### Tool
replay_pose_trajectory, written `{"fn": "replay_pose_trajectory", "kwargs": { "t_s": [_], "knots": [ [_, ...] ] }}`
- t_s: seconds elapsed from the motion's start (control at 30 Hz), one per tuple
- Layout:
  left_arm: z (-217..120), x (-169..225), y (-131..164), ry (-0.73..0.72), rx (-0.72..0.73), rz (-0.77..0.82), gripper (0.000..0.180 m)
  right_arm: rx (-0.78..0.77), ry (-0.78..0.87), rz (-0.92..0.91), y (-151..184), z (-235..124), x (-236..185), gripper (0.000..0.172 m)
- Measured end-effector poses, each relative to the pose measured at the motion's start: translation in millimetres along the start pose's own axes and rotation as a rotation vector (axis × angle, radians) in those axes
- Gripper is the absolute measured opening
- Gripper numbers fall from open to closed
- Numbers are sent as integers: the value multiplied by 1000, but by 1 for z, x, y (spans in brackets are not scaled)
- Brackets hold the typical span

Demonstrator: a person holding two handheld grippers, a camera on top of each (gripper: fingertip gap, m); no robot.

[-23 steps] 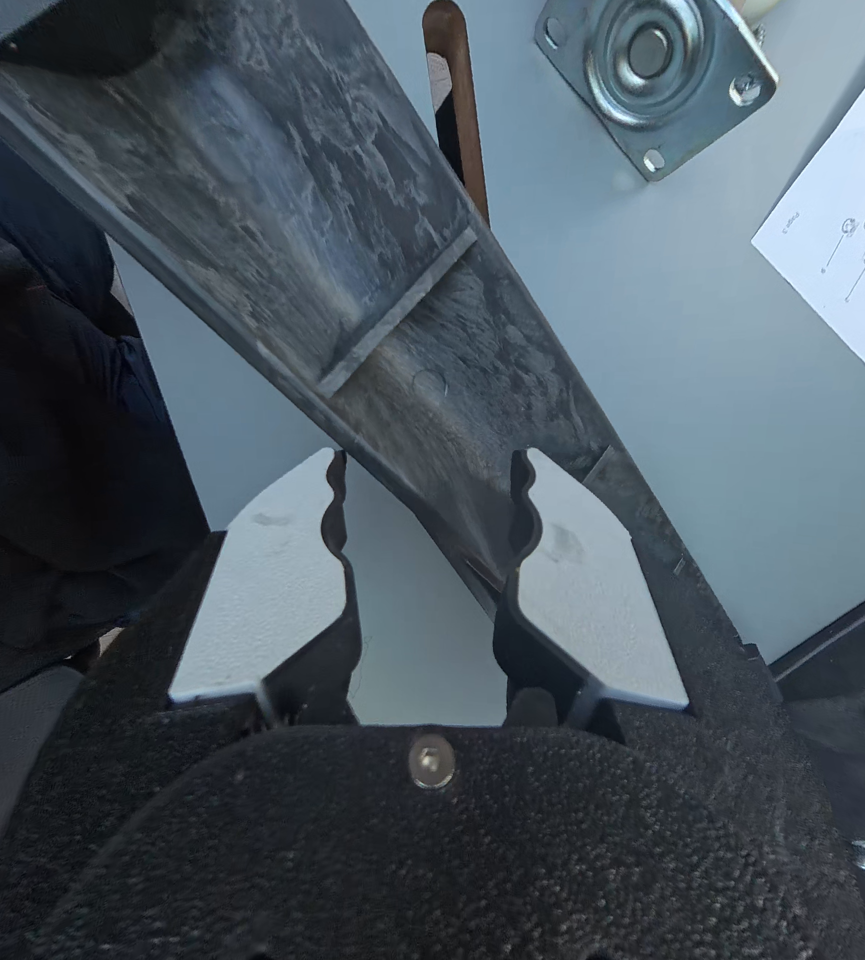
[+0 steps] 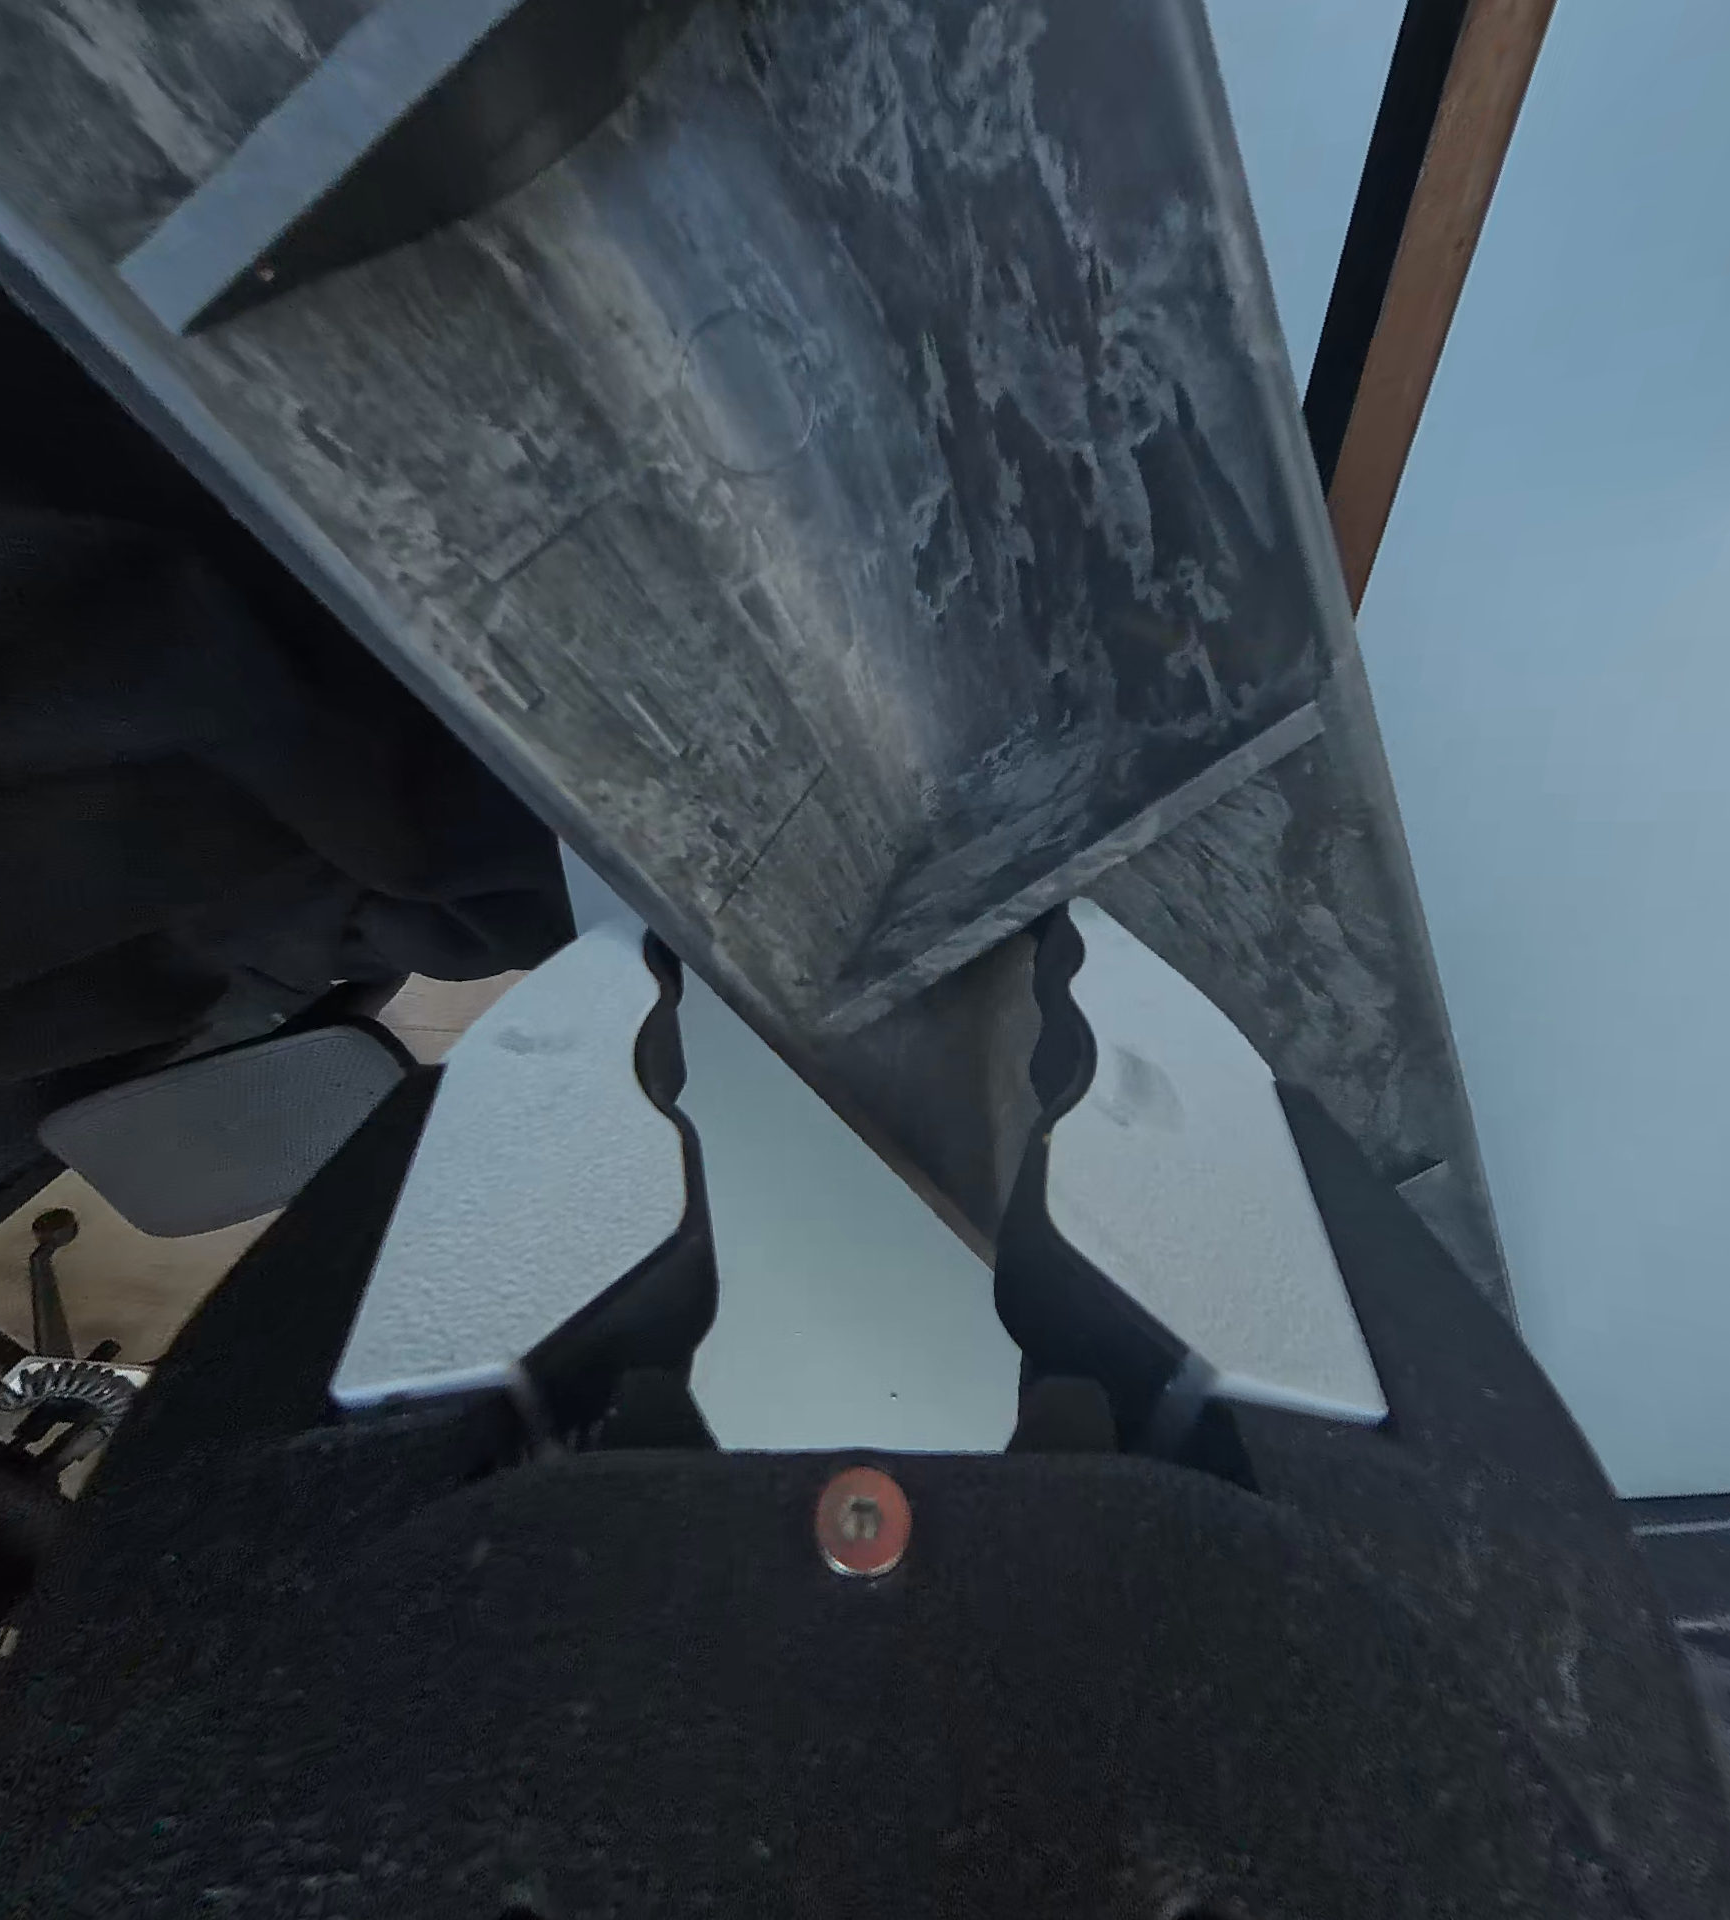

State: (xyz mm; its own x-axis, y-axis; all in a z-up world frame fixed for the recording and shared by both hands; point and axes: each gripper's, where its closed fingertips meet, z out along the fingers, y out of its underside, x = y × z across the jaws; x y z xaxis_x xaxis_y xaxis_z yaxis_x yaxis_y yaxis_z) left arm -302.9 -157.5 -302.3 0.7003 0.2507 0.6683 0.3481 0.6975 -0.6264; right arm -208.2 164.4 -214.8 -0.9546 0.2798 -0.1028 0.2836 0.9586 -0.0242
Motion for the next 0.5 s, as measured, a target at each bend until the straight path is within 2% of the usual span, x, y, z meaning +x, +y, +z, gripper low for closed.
{"fn": "replay_pose_trajectory", "kwargs": {
  "t_s": [0.1, 0.4, 0.5],
  "knots": [
    [-1, -1, -2, 0, -2, 4, 42, -3, 3, -14, -1, -1, 1, 56],
    [-2, -3, -6, 3, 6, -6, 41, -7, -9, -21, -1, -3, 1, 53],
    [-2, -3, -6, 3, 7, -9, 41, 9, -2, -19, -3, -5, 1, 47]
  ]
}}
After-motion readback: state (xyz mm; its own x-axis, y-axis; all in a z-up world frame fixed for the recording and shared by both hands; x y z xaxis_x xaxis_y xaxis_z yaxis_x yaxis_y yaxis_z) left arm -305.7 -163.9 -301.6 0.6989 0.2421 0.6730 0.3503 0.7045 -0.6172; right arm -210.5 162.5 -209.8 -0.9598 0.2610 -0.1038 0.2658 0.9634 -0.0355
